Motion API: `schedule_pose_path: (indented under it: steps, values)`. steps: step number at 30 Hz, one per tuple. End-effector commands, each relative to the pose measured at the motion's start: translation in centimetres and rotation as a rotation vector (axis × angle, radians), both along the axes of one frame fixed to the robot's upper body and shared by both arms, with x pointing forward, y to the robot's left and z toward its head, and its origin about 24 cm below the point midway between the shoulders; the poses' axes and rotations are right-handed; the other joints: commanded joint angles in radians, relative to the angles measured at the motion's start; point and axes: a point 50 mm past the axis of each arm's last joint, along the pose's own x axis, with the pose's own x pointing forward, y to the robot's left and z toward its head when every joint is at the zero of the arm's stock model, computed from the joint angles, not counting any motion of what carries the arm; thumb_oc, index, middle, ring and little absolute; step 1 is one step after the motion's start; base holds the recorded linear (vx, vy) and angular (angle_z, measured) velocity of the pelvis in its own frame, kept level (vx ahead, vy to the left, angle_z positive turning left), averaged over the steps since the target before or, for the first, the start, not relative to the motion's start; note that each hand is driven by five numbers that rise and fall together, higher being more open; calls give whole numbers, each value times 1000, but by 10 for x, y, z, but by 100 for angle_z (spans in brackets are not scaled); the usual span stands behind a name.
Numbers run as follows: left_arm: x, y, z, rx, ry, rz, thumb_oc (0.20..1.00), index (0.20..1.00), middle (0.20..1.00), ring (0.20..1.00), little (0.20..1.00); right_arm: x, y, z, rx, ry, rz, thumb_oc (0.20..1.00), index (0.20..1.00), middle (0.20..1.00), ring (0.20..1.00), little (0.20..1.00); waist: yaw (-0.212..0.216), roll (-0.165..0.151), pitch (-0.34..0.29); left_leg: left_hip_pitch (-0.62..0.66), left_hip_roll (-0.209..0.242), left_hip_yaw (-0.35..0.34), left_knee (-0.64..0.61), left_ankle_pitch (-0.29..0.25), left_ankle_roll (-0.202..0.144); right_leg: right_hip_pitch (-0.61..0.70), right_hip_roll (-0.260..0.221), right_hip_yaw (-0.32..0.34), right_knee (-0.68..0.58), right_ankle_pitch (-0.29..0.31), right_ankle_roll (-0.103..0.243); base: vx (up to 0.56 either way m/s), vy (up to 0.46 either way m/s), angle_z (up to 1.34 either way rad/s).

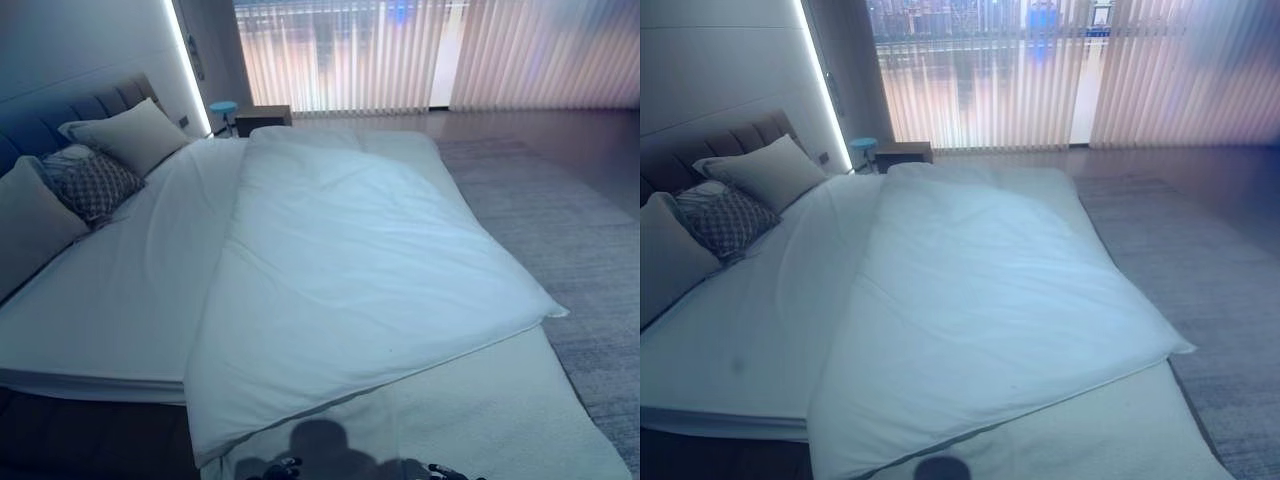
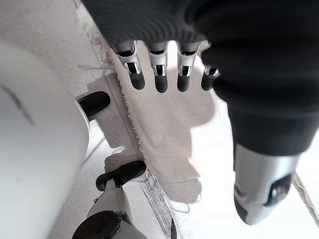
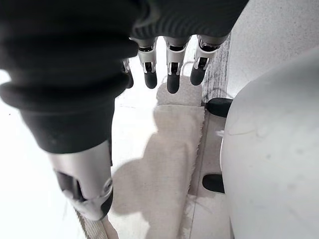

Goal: Make the bed

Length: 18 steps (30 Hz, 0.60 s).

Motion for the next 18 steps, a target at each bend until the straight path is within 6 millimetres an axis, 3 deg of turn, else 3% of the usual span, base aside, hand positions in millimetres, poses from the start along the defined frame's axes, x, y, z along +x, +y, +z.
schedule_pose_path:
  steps: [1,9,12,13,14,16,18]
  values:
    - [7,-3,1,22,4,-27,1000,1000,1000,1000,1000,-9,16,-5,22,46,28,1000,1000,1000,1000,1000,-8,-73,-10,-19,-60,2,2,-43,40,-8,-43,51,5,12,73,0,0,0]
    - [21,-7,5,-56,-6,106,1000,1000,1000,1000,1000,1,16,-2,27,13,25,1000,1000,1000,1000,1000,-21,-81,35,-49,-57,10,2,-33,39,-40,-36,54,5,22,70,-34,-7,-1]
    - [41,-13,13,-140,-56,207,1000,1000,1000,1000,1000,13,16,1,32,-34,8,1000,1000,1000,1000,1000,-32,-91,77,-81,-51,11,2,-21,37,-75,-28,58,5,40,63,-146,-39,-5]
    - [62,-19,24,-205,-122,278,1000,1000,1000,1000,1000,27,18,6,42,-86,-8,1000,1000,1000,1000,1000,-40,-97,120,-115,-42,15,2,-6,35,-134,-17,61,47,37,56,-201,-42,-4]
    - [62,-19,24,-205,-122,278,1000,1000,1000,1000,1000,27,18,6,42,-86,-8,1000,1000,1000,1000,1000,-40,-96,120,-116,-42,15,2,-6,35,-135,-17,61,48,36,56,-241,-40,-5]
    - [83,-26,35,-281,-176,332,1000,1000,1000,1000,1000,43,21,12,53,-145,-7,1000,1000,1000,1000,1000,-46,-105,168,-154,-37,18,9,21,33,-203,-9,63,110,27,49,-227,-42,-8]
    - [103,-34,48,-369,-223,396,1000,1000,1000,1000,1000,58,24,19,66,-202,-6,1000,1000,1000,1000,1000,-56,-120,206,-258,-38,15,130,2,29,-275,-12,57,169,22,46,-281,-66,-8]
